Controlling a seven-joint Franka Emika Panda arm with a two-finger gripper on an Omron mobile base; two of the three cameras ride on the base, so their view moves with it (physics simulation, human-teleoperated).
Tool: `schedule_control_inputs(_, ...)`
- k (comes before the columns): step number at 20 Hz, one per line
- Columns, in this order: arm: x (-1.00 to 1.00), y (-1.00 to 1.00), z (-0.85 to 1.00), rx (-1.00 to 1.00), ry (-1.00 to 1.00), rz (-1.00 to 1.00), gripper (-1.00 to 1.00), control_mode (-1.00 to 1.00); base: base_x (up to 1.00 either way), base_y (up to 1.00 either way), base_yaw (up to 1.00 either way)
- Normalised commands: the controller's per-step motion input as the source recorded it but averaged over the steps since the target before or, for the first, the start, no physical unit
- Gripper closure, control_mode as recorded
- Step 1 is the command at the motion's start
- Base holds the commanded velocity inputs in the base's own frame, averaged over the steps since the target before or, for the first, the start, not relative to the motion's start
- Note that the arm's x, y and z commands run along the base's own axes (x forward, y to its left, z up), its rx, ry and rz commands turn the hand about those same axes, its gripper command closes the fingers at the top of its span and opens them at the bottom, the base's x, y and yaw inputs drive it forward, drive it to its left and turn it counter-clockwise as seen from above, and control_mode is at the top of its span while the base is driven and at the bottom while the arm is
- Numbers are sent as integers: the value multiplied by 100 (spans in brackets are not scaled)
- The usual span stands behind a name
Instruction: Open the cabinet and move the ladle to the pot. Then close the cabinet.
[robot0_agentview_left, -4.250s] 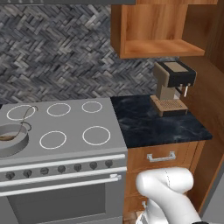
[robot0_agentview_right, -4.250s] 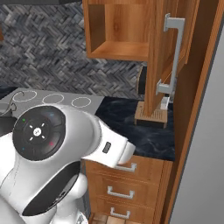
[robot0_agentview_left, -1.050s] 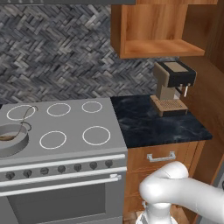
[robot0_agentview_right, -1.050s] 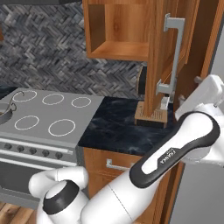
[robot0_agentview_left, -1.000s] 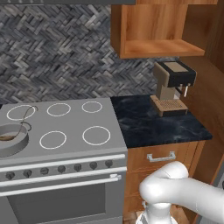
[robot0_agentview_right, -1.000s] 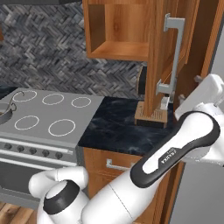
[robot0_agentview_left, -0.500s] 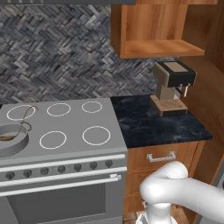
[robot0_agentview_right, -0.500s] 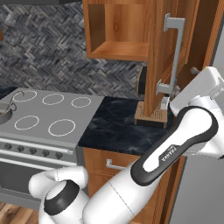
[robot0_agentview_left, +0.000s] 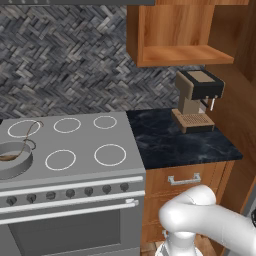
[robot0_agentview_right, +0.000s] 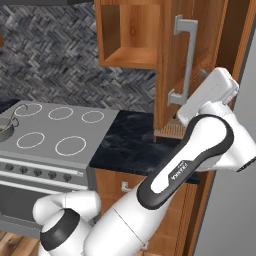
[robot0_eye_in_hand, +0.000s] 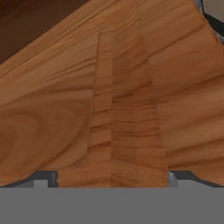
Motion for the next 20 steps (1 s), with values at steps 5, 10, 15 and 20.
schedule_control_inputs(5,0,57,14,0,-3,8,-100,-100,0,0,0)
schedule_control_inputs(10,3,67,0,0,0,8,-100,-100,0,0,0)
schedule_control_inputs(15,16,70,3,0,0,8,-100,-100,0,0,0)
schedule_control_inputs(20,20,65,13,0,0,3,-100,-100,0,0,0)
